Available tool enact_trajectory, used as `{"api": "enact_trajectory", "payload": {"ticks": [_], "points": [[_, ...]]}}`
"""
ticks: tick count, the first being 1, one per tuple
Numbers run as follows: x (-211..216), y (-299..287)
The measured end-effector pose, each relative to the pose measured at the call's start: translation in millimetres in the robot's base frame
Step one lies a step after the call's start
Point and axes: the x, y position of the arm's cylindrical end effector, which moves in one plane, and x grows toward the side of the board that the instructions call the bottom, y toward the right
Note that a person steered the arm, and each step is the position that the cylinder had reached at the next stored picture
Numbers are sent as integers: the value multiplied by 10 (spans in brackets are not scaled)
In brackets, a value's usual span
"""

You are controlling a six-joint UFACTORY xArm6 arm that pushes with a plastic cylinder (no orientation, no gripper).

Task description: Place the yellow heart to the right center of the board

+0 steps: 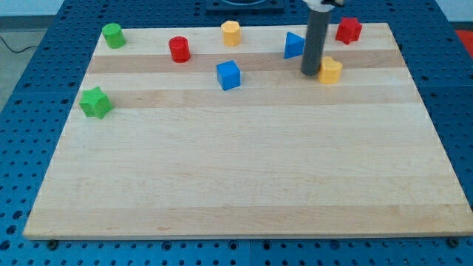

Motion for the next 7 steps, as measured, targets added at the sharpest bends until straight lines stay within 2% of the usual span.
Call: {"api": "enact_trajectory", "payload": {"ticks": [1, 2, 3, 4, 7], "points": [[60, 261], [32, 100], [-234, -86], [-364, 98], [142, 492]]}}
